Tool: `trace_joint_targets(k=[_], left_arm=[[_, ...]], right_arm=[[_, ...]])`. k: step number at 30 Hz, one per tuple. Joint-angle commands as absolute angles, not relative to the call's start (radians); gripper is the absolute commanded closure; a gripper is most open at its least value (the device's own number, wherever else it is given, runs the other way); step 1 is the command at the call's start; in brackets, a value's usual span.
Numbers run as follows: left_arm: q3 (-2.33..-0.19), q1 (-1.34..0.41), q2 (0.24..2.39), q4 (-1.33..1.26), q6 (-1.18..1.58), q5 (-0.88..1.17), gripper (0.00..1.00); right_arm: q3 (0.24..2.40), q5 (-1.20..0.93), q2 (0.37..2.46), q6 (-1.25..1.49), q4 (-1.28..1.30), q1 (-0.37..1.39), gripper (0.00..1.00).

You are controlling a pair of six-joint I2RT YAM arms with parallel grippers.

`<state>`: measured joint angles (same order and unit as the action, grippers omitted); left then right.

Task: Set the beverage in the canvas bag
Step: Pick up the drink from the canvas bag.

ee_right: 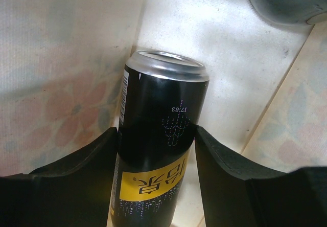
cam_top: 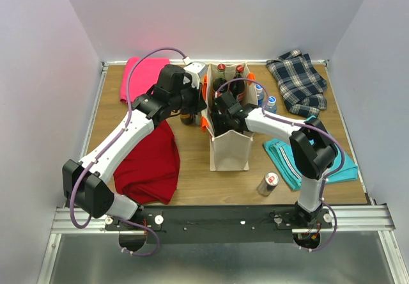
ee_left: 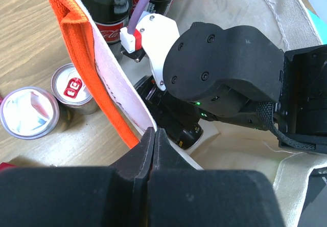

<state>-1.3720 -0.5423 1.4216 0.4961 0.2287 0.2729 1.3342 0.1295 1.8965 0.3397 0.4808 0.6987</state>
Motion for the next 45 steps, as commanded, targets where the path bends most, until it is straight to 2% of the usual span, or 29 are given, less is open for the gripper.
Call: trace_joint_targets(k=[1,8,22,45], left_arm=[[-1.371,-0.538,1.427,0.503,0.215,0.259,1.0],[-1.373,-0.537,1.425,0.502,0.215,0.258,1.0],[-1.367,-0.537,1.433,0.492,0.219,0.259,0.92],[-1.356,-0.538,1.424,0.485,0.215,0.244,0.91]], right_arm=[[1.305,0.19,1.962,0.316,0.583,0.695,0.99],[1.339,0.227,1.887,0.314,0.571,0.693,0.99],[1.483,0.264,1.758,0.305,0.558,0.693,0.99],[1.759,0.351,1.723,0.307,0.63,0.693,0.99]])
